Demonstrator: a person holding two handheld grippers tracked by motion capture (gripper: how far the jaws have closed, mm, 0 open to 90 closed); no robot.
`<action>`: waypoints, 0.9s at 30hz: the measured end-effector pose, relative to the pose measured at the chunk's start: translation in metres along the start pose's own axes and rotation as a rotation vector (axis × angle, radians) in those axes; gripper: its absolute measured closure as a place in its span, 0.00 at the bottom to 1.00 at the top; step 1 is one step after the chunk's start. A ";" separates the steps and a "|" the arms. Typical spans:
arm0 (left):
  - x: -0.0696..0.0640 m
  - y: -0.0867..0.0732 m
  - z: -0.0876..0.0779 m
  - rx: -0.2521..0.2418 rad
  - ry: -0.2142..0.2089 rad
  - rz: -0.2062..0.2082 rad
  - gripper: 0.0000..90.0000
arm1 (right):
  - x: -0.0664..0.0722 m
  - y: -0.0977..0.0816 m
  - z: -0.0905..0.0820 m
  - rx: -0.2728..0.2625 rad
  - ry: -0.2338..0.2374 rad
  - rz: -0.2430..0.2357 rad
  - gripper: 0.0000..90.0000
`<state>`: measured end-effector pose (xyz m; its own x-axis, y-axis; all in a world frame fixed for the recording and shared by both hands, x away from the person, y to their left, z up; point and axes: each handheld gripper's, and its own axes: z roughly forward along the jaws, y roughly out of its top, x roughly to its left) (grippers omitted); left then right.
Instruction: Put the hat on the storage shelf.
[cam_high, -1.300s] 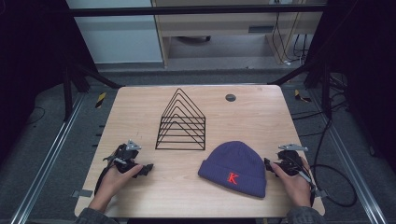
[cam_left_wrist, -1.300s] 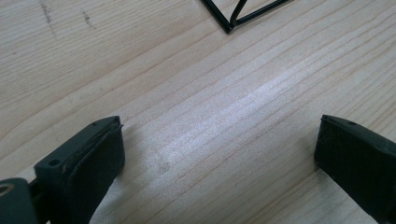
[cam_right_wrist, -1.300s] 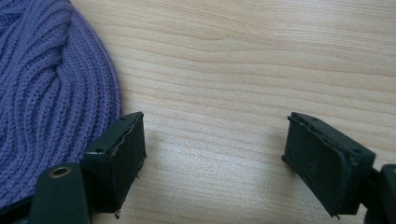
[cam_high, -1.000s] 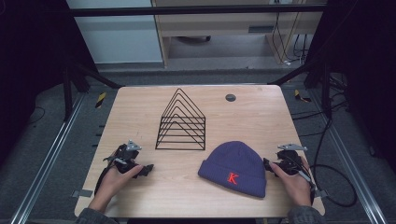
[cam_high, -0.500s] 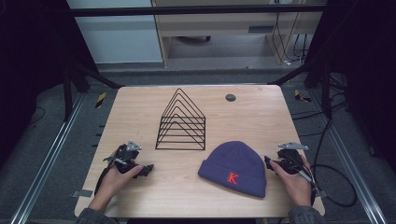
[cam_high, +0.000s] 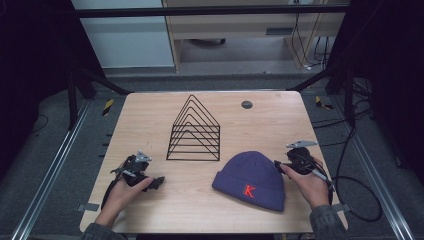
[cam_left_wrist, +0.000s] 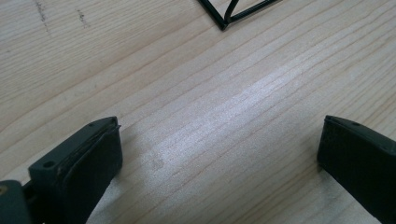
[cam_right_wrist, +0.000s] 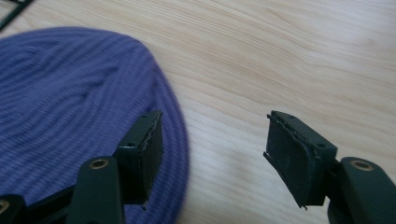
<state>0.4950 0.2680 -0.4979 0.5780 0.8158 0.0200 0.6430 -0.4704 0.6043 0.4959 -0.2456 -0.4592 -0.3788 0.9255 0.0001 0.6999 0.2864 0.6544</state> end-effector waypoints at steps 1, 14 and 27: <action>0.000 0.000 0.000 -0.001 0.000 -0.001 0.00 | 0.001 0.004 0.001 0.009 0.007 -0.006 0.41; -0.001 0.000 0.000 0.000 -0.005 -0.002 0.00 | 0.005 0.035 0.019 0.074 0.053 -0.048 0.53; -0.001 0.000 0.000 -0.002 -0.005 -0.001 0.00 | 0.012 0.039 0.037 0.089 0.114 -0.034 0.59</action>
<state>0.4944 0.2676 -0.4981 0.5798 0.8146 0.0149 0.6430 -0.4687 0.6056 0.5412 -0.2141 -0.4612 -0.4662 0.8820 0.0682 0.7345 0.3430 0.5856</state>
